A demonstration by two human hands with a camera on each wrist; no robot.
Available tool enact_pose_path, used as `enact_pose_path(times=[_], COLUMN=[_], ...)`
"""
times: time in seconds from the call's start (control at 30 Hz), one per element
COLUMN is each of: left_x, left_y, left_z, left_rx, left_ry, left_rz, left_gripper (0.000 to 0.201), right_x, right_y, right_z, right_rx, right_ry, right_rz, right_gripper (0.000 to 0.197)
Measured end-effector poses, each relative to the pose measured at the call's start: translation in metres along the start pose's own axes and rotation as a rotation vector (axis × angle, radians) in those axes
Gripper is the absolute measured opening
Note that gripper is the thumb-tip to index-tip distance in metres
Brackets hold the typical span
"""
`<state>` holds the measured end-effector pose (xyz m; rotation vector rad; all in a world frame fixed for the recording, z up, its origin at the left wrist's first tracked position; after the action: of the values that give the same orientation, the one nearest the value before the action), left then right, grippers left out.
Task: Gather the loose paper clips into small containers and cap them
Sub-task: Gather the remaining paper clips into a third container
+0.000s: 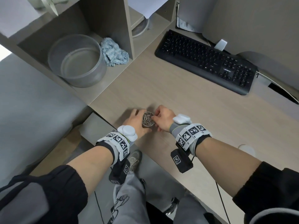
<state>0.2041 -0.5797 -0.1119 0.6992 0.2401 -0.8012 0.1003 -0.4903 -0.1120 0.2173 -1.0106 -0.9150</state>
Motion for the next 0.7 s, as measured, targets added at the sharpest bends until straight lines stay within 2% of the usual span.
enact_pose_path(times=[0.2,0.5,0.6,0.7], left_x=[-0.011,-0.084,-0.129,-0.177], left_y=[0.000,0.006,0.009,0.012], left_z=[0.002,-0.002,-0.016,-0.039], left_rx=[-0.034,0.001,0.047,0.097], left_ry=[0.061,0.069,0.053,0.029], left_rz=[-0.040,-0.125,-0.188,-0.253], left_gripper=[0.068,0.066,0.064,0.064], right_x=[-0.003,-0.037,-0.075,-0.139], right_y=[0.017,0.057,0.084,0.117], right_z=[0.007,0.072,0.115,0.161], right_rx=[0.033,-0.073,-0.172,-0.282], right_ry=[-0.133,-0.244,-0.250,-0.084], right_rz=[0.030,0.014,-0.020,-0.109], right_gripper=[0.028,0.033,0.036,0.041])
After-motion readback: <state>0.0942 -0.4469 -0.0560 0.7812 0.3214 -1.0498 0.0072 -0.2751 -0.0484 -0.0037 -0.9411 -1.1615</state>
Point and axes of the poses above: each hand's wrist, its own y-axis away from the middle knuckle, its own z-axis out of the back of the hand, x = y × z, the point moved 8 cm from there along -y, towards the middle knuckle, and after that the axes turned 2 degrees about z, right-handed, at the moved point
